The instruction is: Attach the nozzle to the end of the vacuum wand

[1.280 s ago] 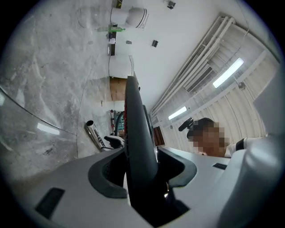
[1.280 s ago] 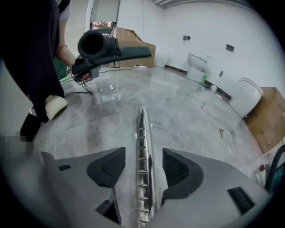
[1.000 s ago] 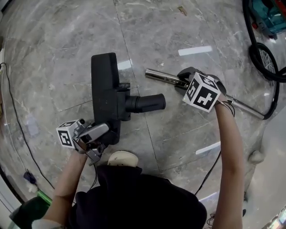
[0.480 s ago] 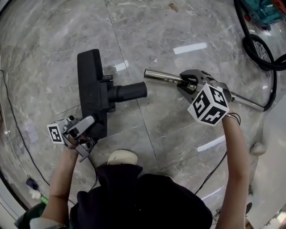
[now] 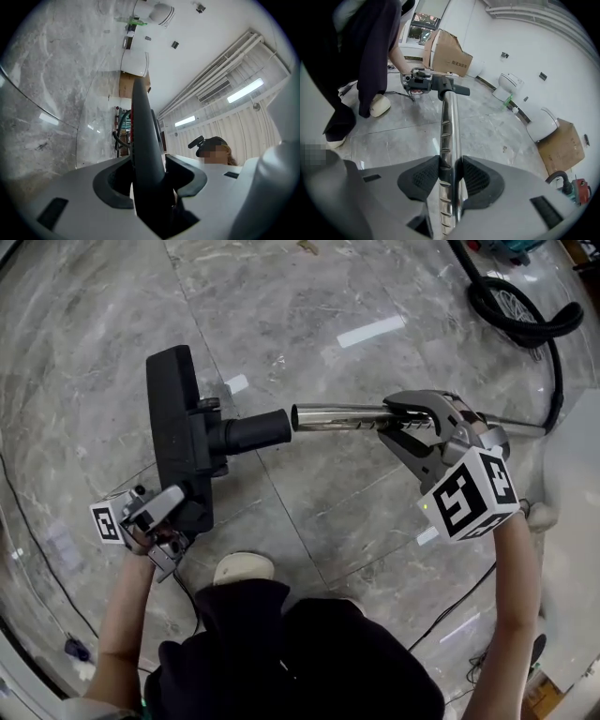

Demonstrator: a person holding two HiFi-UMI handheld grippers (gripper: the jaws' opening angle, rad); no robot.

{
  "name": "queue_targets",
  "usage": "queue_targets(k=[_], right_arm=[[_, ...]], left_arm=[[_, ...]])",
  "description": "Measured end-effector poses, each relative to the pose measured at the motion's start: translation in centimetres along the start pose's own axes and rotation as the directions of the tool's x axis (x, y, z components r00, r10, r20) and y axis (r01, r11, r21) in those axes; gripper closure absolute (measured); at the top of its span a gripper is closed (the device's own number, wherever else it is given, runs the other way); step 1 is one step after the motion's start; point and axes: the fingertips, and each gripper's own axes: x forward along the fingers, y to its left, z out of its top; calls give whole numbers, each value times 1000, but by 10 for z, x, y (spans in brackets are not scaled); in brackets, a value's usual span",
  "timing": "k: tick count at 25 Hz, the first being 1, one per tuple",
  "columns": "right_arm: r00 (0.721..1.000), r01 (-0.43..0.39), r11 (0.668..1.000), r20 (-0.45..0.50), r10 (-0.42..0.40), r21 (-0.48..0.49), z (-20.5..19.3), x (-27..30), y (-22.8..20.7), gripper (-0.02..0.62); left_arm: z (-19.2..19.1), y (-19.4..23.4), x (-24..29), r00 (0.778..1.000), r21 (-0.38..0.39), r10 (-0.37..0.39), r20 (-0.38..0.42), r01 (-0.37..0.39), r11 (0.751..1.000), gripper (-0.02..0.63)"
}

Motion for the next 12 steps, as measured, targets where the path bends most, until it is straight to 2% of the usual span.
queue_targets(k=[8,12], right_arm=[[999,40,999,13,-40,-1,6,-19,4,439],[999,50,999,23,-50,1,8,-24,0,439]], left_arm=[[-8,-9,15,997,-39,-73,4,73,997,396],[-18,-9,15,997,-47,-66,-28,65,997,396]])
